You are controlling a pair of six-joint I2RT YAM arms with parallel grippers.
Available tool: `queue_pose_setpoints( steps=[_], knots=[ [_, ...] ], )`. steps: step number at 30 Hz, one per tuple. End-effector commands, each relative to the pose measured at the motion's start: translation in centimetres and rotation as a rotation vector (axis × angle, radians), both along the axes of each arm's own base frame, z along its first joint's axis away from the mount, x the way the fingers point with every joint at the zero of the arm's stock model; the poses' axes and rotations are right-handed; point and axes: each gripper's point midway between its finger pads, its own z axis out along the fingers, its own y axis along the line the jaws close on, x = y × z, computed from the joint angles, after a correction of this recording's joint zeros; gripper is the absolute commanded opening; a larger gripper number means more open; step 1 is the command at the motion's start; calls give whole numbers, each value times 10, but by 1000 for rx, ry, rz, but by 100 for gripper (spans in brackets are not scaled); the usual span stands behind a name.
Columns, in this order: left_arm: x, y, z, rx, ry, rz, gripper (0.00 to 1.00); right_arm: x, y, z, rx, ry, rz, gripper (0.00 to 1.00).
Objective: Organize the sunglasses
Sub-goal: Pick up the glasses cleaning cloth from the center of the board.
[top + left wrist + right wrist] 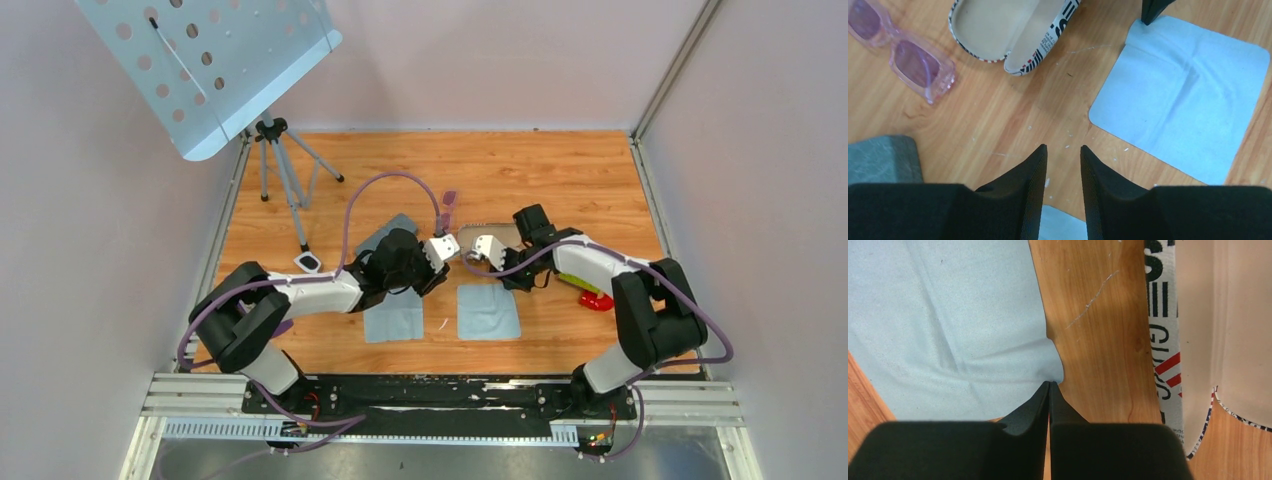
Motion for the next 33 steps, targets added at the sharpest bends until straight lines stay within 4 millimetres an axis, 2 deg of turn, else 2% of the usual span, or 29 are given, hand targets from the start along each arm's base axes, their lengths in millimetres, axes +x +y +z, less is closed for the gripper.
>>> queue_pose_setpoints(
  steps=[1, 3, 5, 10, 19, 24, 26, 28, 31, 33],
  knots=[
    [11, 4, 14, 40, -222, -58, 33, -21, -5, -17, -27, 150, 10, 4],
    [12, 7, 21, 22, -284, -53, 33, -20, -5, -16, -21, 177, 4, 4],
    [9, 7, 19, 50, -297, -73, 33, -21, -6, -16, -19, 207, -1, 4],
    [0, -3, 4, 180, -337, -178, 34, -25, -9, -16, -30, 248, -3, 4],
    [4, -32, -12, 253, -325, -259, 32, -23, -9, -4, -39, 278, -53, 4],
    [-3, -43, -29, 289, -291, -326, 32, -24, -7, -4, -36, 290, -55, 5],
    [-3, -43, -31, 303, -324, -324, 35, -24, -7, -5, -35, 306, -60, 5],
    [1, -38, -24, 271, -373, -264, 39, -26, -6, -6, -29, 319, -60, 5],
    [-2, -22, -16, 239, -423, -210, 40, -28, -6, -8, -30, 326, -60, 5],
    [-5, -20, -15, 241, -433, -216, 40, -28, -5, -9, -29, 329, -60, 5]
  ],
)
